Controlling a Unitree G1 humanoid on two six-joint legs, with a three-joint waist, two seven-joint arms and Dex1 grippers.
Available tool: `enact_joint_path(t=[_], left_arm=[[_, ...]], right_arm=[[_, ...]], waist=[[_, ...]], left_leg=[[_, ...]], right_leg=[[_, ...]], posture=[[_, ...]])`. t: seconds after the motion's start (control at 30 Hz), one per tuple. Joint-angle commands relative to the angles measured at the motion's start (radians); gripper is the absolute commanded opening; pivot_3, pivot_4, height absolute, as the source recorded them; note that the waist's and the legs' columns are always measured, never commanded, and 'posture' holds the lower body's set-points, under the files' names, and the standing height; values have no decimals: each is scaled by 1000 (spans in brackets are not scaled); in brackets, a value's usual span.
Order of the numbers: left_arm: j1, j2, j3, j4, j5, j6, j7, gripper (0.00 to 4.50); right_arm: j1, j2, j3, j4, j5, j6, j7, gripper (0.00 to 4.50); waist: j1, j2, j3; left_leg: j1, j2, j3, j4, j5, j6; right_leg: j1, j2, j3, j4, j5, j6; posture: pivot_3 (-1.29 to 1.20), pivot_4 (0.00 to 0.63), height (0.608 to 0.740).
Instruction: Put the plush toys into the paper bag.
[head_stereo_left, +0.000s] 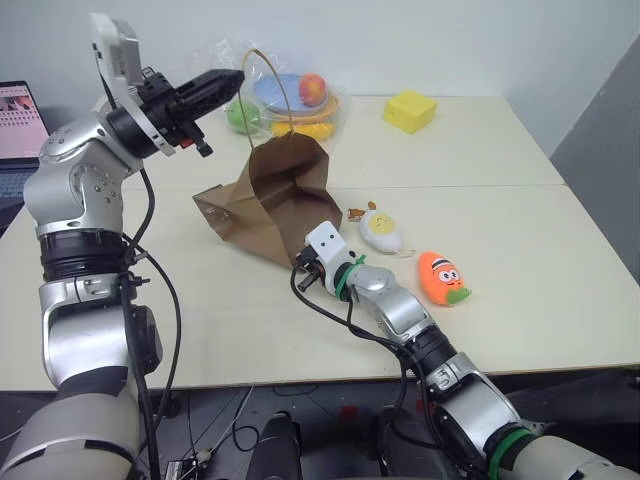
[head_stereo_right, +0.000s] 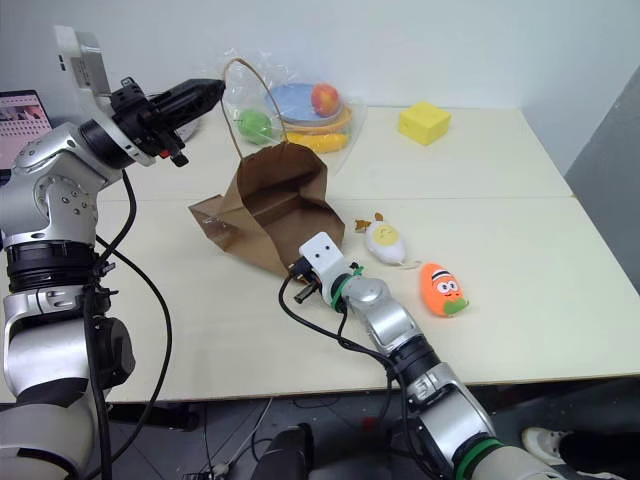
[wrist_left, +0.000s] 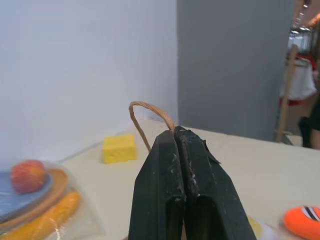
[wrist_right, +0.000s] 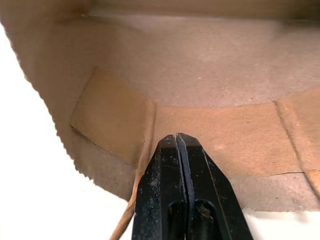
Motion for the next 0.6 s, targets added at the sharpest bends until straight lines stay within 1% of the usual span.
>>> enact_joint_path(t=[0.03,0.2,0.3,0.4,0.5,0.57,0.6], left_arm=[[-23,13,46,-52,-53,4,10,0],[6,4,30,-151,-112,81,-7,0],[75,15,-22,-221,-111,121,-54,0],[150,33,-76,-285,-102,145,-109,0],[187,47,-107,-311,-101,153,-151,0],[192,46,-110,-316,-109,160,-158,0],[191,43,-109,-318,-114,166,-158,0]], right_arm=[[6,0,-30,28,-20,46,-45,13],[3,2,-63,-6,1,90,-36,13],[3,11,-88,-45,32,69,-14,13],[20,11,-125,-181,105,42,56,13],[42,-31,-116,-360,170,67,161,13],[52,-62,-111,-430,173,77,175,13],[59,-69,-123,-467,199,107,182,176]], waist=[[0,0,0],[4,0,0],[3,0,0],[2,0,0],[1,0,0],[1,0,0],[1,0,0]], left_leg=[[0,0,0,0,0,0],[0,0,0,1,0,0],[0,0,0,1,0,0],[0,0,0,0,0,0],[-1,0,0,0,0,0],[-2,0,0,0,0,0],[-2,0,0,0,0,0]], right_leg=[[0,0,0,0,0,0],[1,0,0,0,0,0],[1,0,0,0,0,0],[1,0,0,0,0,0],[-1,0,0,0,0,0],[-2,0,0,0,0,0],[-2,0,0,0,0,0]], posture=[[0,150,740],[0,150,740],[0,150,740],[0,150,740],[0,150,740],[0,150,740],[0,150,740]])
